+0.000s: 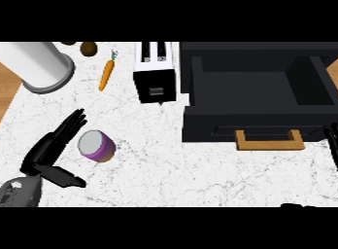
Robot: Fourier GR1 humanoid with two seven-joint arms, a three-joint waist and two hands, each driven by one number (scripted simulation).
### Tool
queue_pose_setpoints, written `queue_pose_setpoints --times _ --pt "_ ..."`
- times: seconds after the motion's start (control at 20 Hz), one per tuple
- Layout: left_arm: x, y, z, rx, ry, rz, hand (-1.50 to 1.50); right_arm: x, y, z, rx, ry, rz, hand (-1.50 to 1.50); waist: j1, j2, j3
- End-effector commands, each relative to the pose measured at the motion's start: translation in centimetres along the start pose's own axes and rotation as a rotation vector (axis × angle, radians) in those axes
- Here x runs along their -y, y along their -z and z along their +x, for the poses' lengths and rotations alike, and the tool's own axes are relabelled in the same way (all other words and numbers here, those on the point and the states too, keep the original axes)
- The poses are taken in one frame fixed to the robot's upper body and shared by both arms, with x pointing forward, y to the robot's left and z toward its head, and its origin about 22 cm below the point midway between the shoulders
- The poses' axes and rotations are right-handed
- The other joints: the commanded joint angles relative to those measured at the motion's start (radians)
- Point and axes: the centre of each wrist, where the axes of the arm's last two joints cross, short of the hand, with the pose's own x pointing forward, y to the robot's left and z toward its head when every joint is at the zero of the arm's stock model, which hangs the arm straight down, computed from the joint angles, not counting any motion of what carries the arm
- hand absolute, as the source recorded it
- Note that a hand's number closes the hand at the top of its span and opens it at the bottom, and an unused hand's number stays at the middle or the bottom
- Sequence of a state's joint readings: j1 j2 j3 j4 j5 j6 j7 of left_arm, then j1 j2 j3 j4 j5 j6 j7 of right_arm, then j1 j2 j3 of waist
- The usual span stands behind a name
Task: Pick up the can, place it into the drawer and close the drawer
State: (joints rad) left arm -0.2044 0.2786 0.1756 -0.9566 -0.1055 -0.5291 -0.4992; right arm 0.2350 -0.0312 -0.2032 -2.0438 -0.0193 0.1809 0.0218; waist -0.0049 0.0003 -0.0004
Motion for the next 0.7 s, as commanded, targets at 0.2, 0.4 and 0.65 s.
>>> queue_pose_setpoints --times 0.2,0.4,0.65 --pt "0.0 -1.4 -2.4 -0.036 0.007 -0.002 -1.5 0.9 0.2 1.5 0.002 0.005 0.002 -1.5 0.0 0.0 0.0" --pt "0.9 0.8 -3.3 -0.058 -0.017 0.016 -1.5 0.2 -1.0 1.3 0.021 0.003 -0.011 -1.5 -0.005 0.001 0.0" --pt "-1.9 0.1 -3.0 -0.038 -0.034 0.019 -1.5 0.3 -0.1 1.4 0.0 -0.008 -0.006 -1.5 -0.003 0.001 0.0"
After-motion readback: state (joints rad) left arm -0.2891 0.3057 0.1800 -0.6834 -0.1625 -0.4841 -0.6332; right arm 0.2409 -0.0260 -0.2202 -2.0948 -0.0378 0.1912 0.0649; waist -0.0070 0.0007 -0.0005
